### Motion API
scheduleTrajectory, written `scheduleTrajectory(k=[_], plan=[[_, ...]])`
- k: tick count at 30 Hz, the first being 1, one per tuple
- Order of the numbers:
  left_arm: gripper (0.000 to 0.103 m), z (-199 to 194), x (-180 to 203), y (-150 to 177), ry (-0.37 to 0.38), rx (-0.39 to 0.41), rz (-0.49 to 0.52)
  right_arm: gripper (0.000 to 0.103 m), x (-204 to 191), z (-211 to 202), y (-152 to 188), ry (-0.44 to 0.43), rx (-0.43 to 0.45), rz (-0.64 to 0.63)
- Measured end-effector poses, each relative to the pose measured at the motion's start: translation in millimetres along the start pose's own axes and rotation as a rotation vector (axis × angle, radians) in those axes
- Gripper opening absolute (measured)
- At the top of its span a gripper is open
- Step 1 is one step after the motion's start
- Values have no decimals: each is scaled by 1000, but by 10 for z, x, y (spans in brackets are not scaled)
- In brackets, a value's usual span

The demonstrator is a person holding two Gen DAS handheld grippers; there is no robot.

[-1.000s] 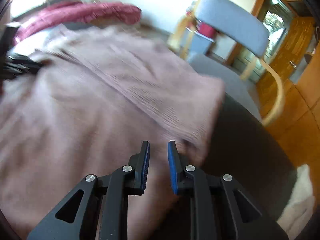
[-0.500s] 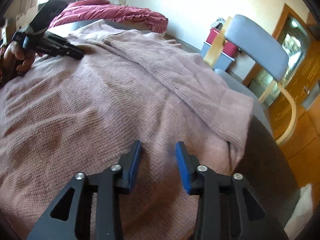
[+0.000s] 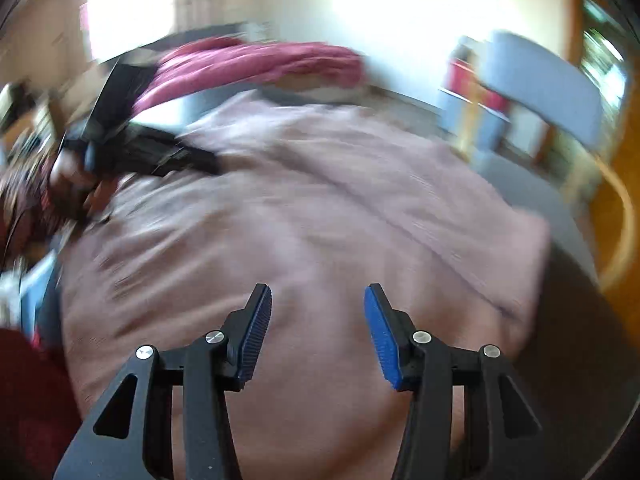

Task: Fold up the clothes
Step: 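Move both tools to the sweater side edge beside the chair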

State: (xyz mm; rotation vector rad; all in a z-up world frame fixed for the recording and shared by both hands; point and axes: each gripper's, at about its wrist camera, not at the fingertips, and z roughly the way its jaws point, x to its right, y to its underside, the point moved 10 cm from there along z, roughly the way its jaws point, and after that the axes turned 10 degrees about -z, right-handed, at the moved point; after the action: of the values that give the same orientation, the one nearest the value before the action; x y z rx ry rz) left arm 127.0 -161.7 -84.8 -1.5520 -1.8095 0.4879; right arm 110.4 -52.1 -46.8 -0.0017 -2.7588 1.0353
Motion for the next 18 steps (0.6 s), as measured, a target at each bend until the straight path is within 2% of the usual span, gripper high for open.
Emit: scheduleTrajectory(k=[1, 3, 5, 7, 10, 13, 16, 18], plan=[[26, 22, 133, 17, 25, -12, 30, 47, -140, 26, -43, -19, -4, -55], [26, 119, 319, 236, 28, -80, 133, 46, -345, 116, -48, -35, -25, -146], [27, 240, 337, 528, -35, -161, 245, 46, -460, 217, 52, -33, -70, -222], [28, 167, 304, 613, -43, -109, 301, 46, -505, 284, 234, -17, -111, -294], [34, 46, 102, 679, -20, -109, 251, 46, -393, 151, 438, -79, -87, -207], [34, -51, -18, 733, 39, -120, 201, 49, -253, 11, 645, -111, -71, -115], [34, -90, -57, 736, 75, -145, 187, 50, -227, 2, 652, -131, -66, -79], [34, -90, -34, 626, 90, -153, 172, 51, -217, 15, 583, -147, -72, -74]])
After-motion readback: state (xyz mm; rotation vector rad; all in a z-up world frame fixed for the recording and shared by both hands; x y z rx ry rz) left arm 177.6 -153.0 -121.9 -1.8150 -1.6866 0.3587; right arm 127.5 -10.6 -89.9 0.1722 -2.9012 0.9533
